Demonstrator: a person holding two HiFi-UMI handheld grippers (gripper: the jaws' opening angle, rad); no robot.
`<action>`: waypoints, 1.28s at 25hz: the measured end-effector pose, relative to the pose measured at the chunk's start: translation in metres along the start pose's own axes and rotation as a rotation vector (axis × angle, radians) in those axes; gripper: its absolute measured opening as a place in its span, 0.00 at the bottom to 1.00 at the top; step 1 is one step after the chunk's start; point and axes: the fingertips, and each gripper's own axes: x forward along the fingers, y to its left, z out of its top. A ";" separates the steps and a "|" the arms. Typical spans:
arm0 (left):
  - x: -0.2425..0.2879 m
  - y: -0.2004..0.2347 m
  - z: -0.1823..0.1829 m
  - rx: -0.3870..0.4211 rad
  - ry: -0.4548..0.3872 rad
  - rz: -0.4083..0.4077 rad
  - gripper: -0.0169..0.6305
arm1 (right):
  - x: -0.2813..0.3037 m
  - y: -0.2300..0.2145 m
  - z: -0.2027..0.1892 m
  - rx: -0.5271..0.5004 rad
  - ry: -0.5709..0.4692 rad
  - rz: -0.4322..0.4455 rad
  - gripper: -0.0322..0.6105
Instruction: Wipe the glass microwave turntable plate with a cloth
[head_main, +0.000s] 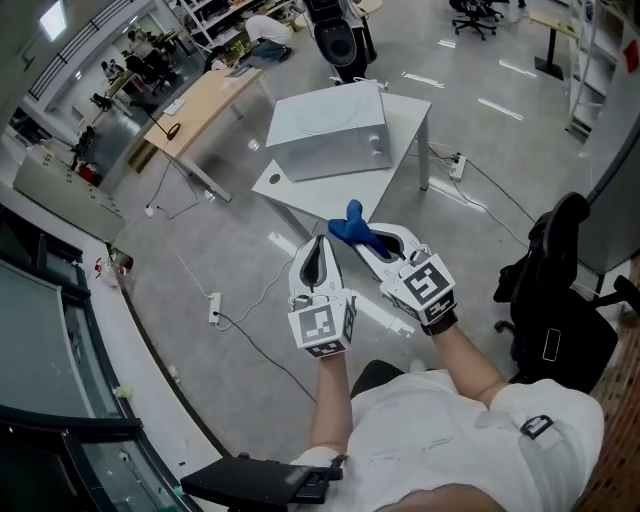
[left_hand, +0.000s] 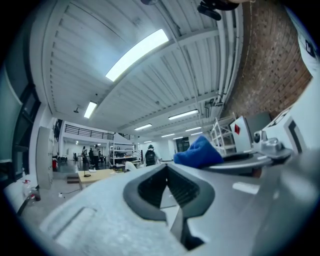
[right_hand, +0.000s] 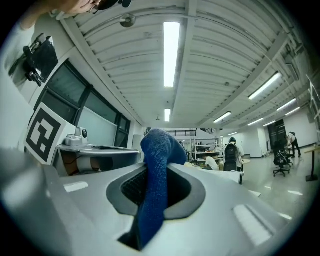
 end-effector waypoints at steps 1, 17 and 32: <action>0.006 0.004 -0.003 0.000 0.003 0.004 0.03 | 0.004 -0.005 -0.004 0.014 0.006 -0.006 0.14; 0.180 0.124 -0.008 -0.045 -0.064 -0.061 0.03 | 0.144 -0.121 -0.006 -0.046 0.030 -0.196 0.14; 0.271 0.202 -0.048 -0.176 -0.029 -0.140 0.03 | 0.270 -0.155 -0.051 0.012 0.100 -0.260 0.14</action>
